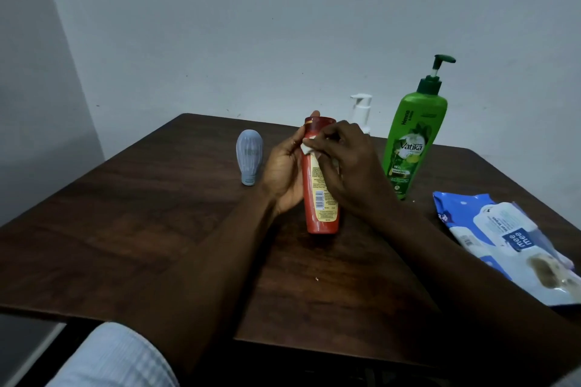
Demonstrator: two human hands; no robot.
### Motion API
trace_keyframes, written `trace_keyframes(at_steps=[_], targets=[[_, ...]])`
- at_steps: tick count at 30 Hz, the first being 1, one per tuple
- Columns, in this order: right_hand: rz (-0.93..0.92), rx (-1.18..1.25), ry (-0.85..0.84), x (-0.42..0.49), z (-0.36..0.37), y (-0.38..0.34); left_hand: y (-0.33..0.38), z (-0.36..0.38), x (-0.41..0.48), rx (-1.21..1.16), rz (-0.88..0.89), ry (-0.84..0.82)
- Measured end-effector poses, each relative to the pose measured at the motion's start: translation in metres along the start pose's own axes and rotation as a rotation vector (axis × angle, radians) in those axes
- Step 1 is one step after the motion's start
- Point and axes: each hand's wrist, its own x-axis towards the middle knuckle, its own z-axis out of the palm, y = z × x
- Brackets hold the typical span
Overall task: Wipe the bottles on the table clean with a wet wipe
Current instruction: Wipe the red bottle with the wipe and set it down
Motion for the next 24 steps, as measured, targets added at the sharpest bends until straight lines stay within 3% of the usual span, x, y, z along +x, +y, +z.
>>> trace_keyframes(at_steps=[14, 24], targets=[[-0.188, 0.029, -0.389, -0.055, -0.029, -0.01, -0.002, -0.011, 0.007, -0.027, -0.026, -0.156], [-0.266, 0.039, -0.465, -0.06, -0.035, -0.015, -0.001, -0.003, 0.002, -0.033, -0.034, -0.116]])
